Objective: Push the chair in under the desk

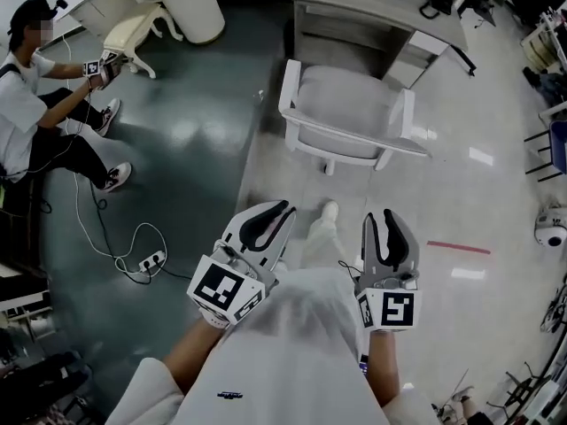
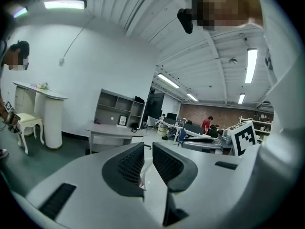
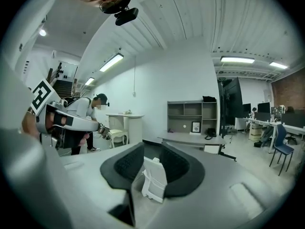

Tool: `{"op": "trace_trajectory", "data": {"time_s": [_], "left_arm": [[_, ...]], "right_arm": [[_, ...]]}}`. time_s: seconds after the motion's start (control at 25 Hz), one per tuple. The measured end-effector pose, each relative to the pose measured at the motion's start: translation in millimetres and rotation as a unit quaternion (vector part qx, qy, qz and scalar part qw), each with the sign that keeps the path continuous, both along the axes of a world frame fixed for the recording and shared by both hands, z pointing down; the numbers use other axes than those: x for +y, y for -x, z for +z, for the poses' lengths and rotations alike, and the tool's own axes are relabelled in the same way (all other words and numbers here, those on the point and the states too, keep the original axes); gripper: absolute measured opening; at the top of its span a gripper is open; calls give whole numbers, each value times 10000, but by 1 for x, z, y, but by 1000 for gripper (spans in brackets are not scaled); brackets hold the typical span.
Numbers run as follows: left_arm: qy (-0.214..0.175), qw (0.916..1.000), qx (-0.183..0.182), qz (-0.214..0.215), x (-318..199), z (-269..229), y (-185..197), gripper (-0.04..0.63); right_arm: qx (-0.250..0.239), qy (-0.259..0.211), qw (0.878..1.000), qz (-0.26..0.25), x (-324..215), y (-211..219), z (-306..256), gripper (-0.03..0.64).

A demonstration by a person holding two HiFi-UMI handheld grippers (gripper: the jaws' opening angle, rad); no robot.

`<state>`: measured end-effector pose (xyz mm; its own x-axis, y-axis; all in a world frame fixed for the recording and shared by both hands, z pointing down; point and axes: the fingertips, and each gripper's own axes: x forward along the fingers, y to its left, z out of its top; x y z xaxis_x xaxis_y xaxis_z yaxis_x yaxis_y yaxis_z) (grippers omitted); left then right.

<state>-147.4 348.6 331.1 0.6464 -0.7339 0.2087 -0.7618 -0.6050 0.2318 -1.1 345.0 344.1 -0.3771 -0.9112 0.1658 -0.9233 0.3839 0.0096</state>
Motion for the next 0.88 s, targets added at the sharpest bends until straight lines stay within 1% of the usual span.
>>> {"op": "trace_trajectory", "data": {"time_s": [0.08, 0.2, 0.24, 0.36, 0.44, 0.6, 0.68, 0.76, 0.88], "left_arm": [[5, 10000, -87, 22, -29, -3, -18, 56], [67, 9996, -251, 91, -70, -3, -45, 63], [99, 9993, -323, 130, -81, -2, -54, 63], [127, 9972, -681, 295, -113, 8, -82, 79], [169, 9947, -919, 421, -130, 16, -95, 97], [340, 9902, -1233, 561, -153, 31, -107, 118], [372, 9884, -1326, 645, -162, 35, -111, 131], [399, 9865, -1394, 757, -169, 37, -114, 144], [450, 9813, -1563, 1026, -175, 44, -112, 159]], "right_arm": [[-16, 49, 10000, -80, -30, -16, -1, 131], [-41, 166, 9994, -307, -72, -36, -1, 136], [-42, 221, 9989, -416, -85, -41, 0, 150], [-1, 383, 9967, -715, -121, -59, 7, 185], [50, 462, 9951, -872, -141, -67, 12, 187], [418, 592, 9896, -1241, -167, -70, 16, 189], [568, 631, 9869, -1374, -175, -70, 20, 191], [669, 678, 9846, -1468, -179, -68, 24, 195], [725, 774, 9824, -1537, -184, -61, 31, 196]]}}
